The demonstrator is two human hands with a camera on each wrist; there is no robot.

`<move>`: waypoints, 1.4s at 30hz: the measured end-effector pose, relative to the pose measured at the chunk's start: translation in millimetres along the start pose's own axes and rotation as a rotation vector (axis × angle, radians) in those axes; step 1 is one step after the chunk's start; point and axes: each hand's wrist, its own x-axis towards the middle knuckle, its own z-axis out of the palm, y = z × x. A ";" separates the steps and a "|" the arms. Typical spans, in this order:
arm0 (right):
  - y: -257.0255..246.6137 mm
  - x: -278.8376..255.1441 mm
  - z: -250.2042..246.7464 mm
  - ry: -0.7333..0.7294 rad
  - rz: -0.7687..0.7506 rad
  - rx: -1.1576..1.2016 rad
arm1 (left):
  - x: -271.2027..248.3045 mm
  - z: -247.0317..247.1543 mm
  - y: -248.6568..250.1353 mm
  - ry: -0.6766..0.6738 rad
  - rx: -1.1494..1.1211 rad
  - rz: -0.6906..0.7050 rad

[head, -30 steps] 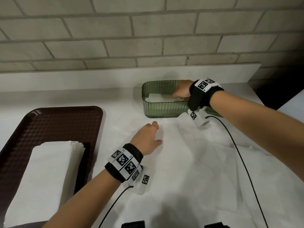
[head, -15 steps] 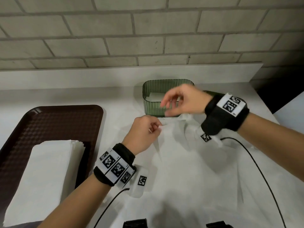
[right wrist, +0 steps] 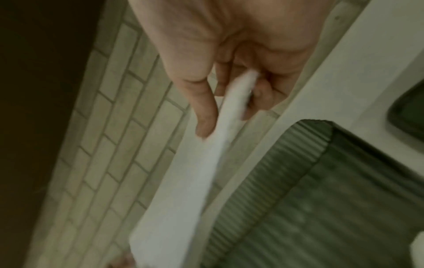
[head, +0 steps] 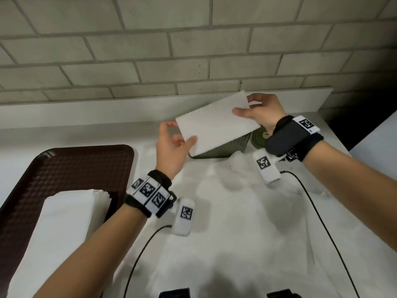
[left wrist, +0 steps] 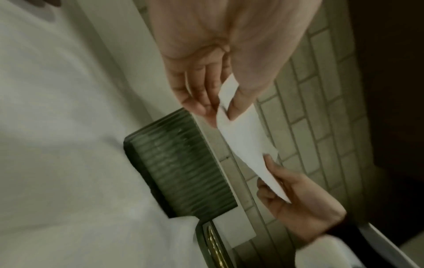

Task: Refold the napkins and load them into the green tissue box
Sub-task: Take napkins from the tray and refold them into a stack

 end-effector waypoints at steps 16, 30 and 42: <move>35.0 31.6 18.1 -0.009 -0.240 -0.783 | 79.4 27.2 -2.8 -0.315 1.022 0.179; 22.3 -12.9 22.0 0.011 -0.472 -0.902 | 44.0 8.4 10.1 -0.348 1.100 0.373; 84.7 -119.4 17.2 -0.613 -0.020 -0.909 | -84.3 -35.5 -27.9 -0.751 1.197 -0.001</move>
